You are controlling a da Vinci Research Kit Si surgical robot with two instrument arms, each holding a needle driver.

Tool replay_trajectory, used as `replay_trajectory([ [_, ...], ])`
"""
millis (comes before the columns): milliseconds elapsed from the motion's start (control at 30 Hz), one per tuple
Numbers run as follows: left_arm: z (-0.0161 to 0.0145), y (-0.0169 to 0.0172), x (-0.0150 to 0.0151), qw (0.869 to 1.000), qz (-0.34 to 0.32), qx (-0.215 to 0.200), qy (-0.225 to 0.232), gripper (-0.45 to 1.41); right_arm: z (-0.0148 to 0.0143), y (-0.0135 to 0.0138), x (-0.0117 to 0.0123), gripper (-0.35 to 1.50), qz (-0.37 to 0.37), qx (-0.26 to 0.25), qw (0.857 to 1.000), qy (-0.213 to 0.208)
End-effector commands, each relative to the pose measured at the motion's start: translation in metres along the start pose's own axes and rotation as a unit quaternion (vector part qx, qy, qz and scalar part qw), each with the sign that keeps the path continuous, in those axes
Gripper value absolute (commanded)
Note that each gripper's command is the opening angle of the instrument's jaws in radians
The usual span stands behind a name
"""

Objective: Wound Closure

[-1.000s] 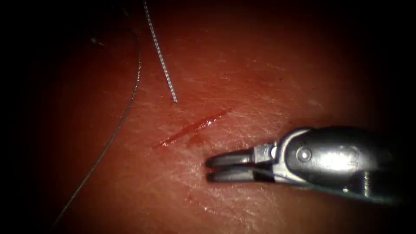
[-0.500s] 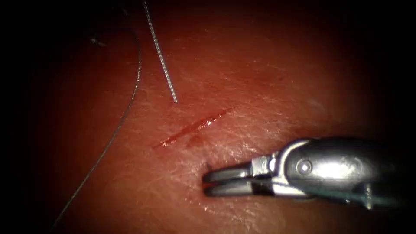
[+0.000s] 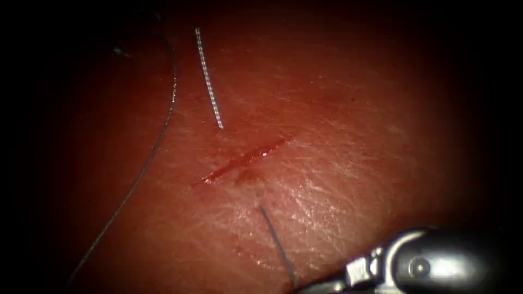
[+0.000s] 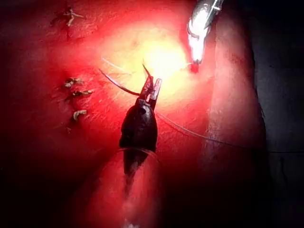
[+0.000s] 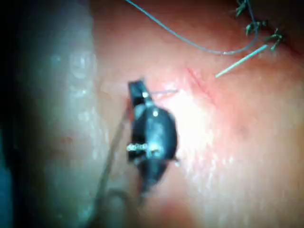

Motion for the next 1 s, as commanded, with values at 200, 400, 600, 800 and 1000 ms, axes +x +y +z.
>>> replay_trajectory([
  [200,0.0007,0.0003,-0.0008,1.0,-0.001,-0.001,0.001,-0.13,0.0011,-0.0007,-0.0009,-0.35,0.015,0.023,1.0,-0.004],
  [400,0.0008,0.0003,-0.001,1.0,-0.001,0.0,0.0,-0.13,0.0014,0.0005,0.0001,0.51,0.023,-0.034,0.999,0.032],
  [600,0.0009,0.0001,-0.0014,1.0,-0.002,0.002,-0.002,-0.13,-0.0063,0.0032,-0.0002,1.31,-0.019,-0.105,0.993,-0.044],
  [800,0.001,0.0001,-0.0015,1.0,-0.002,0.003,-0.002,-0.13,-0.0111,0.0096,0.0032,1.33,-0.016,-0.188,0.98,-0.062],
  [1000,0.0008,0.0001,-0.0015,1.0,-0.002,0.005,-0.002,-0.13,-0.0073,0.0166,0.0055,1.3,0.043,-0.195,0.98,0.0],
])
